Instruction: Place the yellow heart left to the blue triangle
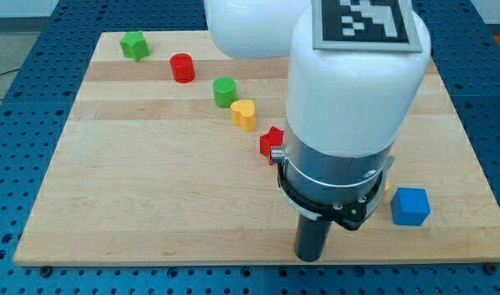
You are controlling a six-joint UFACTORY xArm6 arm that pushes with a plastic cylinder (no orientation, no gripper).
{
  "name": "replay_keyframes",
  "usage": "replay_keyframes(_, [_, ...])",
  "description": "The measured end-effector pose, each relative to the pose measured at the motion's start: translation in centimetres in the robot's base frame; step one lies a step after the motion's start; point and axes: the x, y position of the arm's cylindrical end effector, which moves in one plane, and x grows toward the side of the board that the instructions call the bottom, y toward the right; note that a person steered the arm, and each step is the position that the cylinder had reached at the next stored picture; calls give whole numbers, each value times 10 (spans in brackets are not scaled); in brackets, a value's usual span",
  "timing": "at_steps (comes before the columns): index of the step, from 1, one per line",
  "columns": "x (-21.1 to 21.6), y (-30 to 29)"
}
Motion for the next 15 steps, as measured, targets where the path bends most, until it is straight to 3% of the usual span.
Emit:
replay_keyframes(2, [-21, -11])
replay_keyframes(4, [-110, -119])
replay_keyframes(5, [-112, -76])
replay_keyframes(7, [-176, -3])
replay_keyframes(10, [-207, 79])
replay_keyframes(11, [-239, 61])
replay_keyframes(13, [-255, -115])
replay_keyframes(14, [-254, -136])
replay_keyframes(15, [-238, -95])
